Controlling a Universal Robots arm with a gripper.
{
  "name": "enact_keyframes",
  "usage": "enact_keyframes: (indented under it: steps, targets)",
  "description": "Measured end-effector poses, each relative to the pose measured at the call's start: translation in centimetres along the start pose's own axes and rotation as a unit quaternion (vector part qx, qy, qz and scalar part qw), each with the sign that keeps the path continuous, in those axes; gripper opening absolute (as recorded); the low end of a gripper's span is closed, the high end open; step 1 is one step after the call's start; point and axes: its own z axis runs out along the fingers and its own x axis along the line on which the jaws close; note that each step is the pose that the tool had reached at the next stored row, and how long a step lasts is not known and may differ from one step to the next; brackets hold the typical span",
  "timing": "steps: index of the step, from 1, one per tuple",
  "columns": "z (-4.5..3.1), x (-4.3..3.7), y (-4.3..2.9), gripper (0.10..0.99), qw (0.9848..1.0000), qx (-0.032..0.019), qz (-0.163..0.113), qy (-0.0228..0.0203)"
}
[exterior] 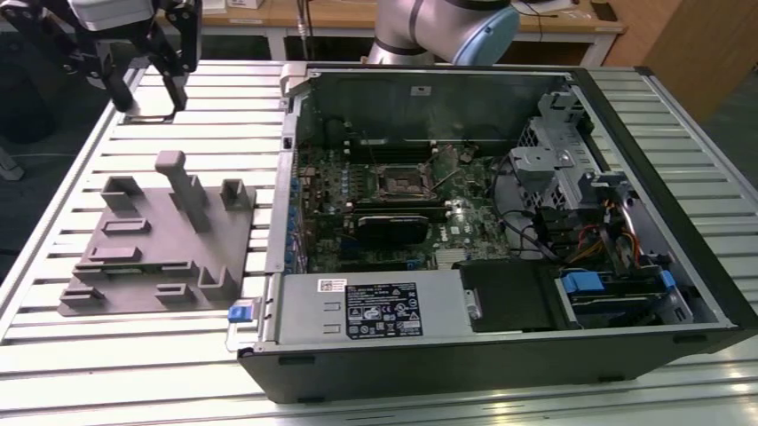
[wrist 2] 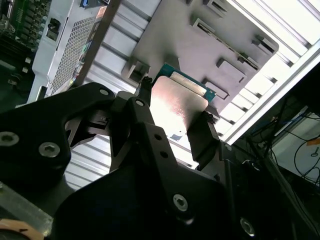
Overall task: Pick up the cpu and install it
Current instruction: 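Pick up the cpu and move it towards the insertion slot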
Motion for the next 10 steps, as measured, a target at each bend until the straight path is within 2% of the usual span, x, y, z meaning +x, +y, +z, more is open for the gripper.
enact_keyframes:
  steps: [10]
  targets:
    - [-0.01, -0.94, -0.03, 0.541, 1.0, 0.0, 0.0, 0.0002]
